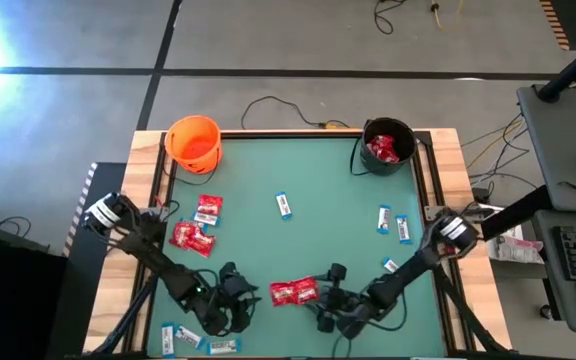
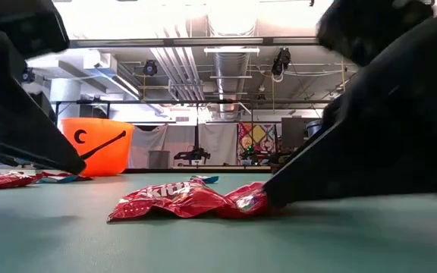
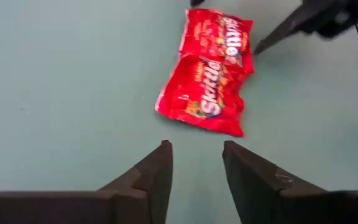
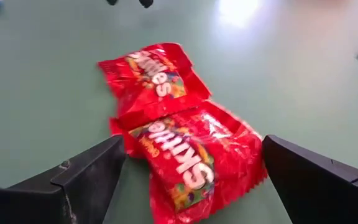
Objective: Sort candy by brand, put in halloween buckets
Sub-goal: Put the red candy into the black bucket
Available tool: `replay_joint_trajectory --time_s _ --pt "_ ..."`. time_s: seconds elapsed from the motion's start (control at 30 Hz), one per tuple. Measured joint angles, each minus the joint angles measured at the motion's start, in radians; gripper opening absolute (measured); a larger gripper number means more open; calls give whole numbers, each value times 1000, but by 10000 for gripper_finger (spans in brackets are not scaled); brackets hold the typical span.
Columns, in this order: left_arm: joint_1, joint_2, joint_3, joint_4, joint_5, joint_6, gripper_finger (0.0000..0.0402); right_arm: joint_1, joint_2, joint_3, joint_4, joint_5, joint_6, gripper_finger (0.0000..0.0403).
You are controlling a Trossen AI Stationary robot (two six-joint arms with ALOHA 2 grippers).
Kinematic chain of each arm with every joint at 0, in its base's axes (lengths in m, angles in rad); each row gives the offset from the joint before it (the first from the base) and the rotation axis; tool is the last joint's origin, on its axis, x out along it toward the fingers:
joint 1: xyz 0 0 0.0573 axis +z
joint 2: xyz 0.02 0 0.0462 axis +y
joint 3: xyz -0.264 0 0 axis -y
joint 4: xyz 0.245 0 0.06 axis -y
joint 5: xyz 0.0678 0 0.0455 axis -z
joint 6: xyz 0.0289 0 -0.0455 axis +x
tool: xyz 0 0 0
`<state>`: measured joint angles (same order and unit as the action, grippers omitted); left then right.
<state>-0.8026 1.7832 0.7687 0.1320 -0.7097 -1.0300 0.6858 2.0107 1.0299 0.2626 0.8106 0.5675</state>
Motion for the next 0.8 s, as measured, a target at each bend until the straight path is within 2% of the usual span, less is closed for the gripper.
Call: replay_joint_trajectory --time_s 0.17,0.33,0.47,0.57,0.7,0.8 --pt "-2 0 -39 62 -9 0 165 -57 43 19 6 -14 15 368" --pt "-1 14 -49 111 -16 14 171 -104 40 17 -23 -109 53 343" --pt "-1 57 -38 180 -13 99 171 -127 35 14 -41 -104 61 281" --pt "-2 83 -19 156 23 138 171 -146 35 10 -46 -100 68 223" --pt "-15 78 -12 18 62 40 169 -149 -4 6 -74 -130 71 141" --pt "-47 75 -16 -28 19 7 164 -149 -100 6 -167 -184 40 82"
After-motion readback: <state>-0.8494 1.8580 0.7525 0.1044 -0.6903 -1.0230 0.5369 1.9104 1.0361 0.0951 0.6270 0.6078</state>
